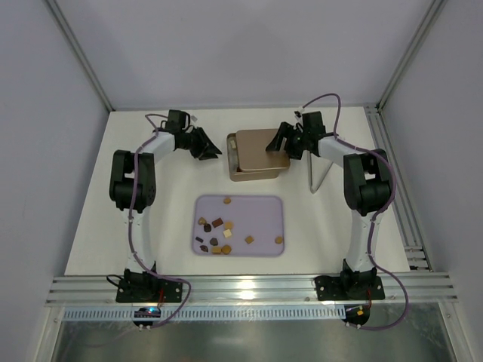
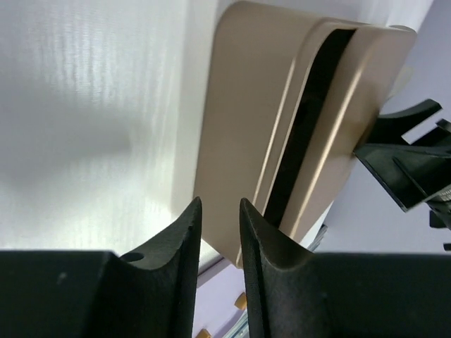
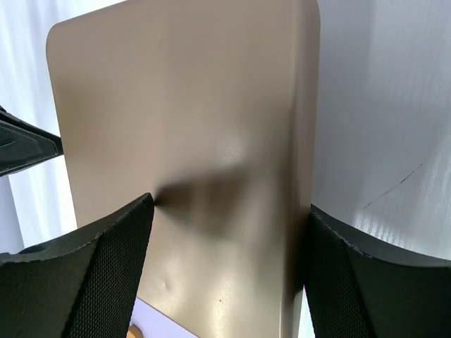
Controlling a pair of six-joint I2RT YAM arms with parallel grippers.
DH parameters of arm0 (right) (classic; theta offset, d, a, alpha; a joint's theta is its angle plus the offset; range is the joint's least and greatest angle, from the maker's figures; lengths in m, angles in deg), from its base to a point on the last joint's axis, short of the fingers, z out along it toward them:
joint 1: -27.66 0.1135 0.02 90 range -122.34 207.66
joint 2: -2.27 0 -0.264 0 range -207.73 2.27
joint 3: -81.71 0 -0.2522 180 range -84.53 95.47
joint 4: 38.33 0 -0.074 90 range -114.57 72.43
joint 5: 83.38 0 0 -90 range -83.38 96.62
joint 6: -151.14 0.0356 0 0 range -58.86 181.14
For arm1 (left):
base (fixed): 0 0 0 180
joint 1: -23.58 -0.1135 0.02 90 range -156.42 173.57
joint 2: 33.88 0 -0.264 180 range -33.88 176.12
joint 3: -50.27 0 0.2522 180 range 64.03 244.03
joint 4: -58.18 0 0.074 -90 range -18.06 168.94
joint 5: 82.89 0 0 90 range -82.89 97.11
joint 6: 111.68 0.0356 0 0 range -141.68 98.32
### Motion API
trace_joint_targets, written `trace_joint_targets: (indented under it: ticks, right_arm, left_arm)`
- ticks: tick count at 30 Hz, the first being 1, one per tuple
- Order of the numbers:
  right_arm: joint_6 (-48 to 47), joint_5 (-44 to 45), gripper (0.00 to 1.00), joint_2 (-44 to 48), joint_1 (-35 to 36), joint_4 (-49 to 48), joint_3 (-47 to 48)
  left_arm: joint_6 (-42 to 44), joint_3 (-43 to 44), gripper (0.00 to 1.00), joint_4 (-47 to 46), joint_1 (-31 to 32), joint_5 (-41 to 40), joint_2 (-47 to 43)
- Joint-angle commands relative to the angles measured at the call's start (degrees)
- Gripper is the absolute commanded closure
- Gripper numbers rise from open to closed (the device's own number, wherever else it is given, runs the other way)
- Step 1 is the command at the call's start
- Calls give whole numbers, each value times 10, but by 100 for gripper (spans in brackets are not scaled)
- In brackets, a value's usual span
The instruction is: Pack the chocolate
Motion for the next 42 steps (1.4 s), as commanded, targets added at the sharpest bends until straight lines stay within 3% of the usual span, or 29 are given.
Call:
trace_joint_targets:
  ticks: [1,15,42]
  right_arm:
    - [-25,30,22,32,14,14,31]
    - [-44,72,22,20,44,57,71]
    - [-94,100,17,-19,103,128,149]
  left_arm:
    - [6,2,73,24,0,-42,-7]
    - [-4,32,79,33,32,-61,35]
    - [20,105,77,93,59,-60,75]
